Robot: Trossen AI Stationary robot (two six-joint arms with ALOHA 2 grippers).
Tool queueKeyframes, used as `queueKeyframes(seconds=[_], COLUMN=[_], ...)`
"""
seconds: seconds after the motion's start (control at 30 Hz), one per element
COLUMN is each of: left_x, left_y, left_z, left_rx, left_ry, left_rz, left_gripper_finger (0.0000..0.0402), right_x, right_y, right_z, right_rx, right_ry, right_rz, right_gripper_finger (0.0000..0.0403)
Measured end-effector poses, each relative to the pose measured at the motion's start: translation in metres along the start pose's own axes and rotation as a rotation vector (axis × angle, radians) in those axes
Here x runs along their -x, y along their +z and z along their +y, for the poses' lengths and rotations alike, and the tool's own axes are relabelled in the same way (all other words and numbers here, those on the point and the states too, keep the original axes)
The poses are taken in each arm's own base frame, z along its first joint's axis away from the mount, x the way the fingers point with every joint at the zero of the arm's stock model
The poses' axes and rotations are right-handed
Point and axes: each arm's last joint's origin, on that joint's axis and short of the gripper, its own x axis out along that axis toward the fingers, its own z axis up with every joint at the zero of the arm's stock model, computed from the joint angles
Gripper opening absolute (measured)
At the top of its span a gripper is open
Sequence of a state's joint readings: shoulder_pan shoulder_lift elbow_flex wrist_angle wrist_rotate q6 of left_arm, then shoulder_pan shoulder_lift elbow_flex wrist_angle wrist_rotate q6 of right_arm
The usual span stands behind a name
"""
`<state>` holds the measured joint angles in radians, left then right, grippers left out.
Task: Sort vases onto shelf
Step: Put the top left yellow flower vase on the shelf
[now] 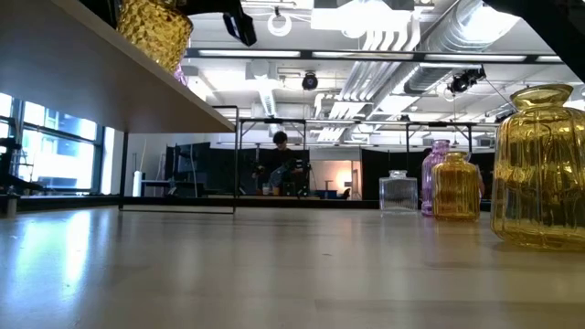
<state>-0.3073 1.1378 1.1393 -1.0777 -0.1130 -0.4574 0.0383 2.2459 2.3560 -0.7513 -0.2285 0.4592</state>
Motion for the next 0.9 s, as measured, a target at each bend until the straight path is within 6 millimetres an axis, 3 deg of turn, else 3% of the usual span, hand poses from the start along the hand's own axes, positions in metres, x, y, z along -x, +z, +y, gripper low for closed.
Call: queueKeyframes(seconds=[0.9], left_x=[0.02], left_y=[-0.006], left_z=[0.006], left_rx=[0.1], left_ry=[-0.042], left_rz=[-0.078], left_gripper_finger=[0.0048], right_x=[0.001], right_y=[-0.001], right_z=[-0.001], right_rx=[0.008], right_ry=[0.037], right_rz=[0.033], right_gripper_finger=[0.0061])
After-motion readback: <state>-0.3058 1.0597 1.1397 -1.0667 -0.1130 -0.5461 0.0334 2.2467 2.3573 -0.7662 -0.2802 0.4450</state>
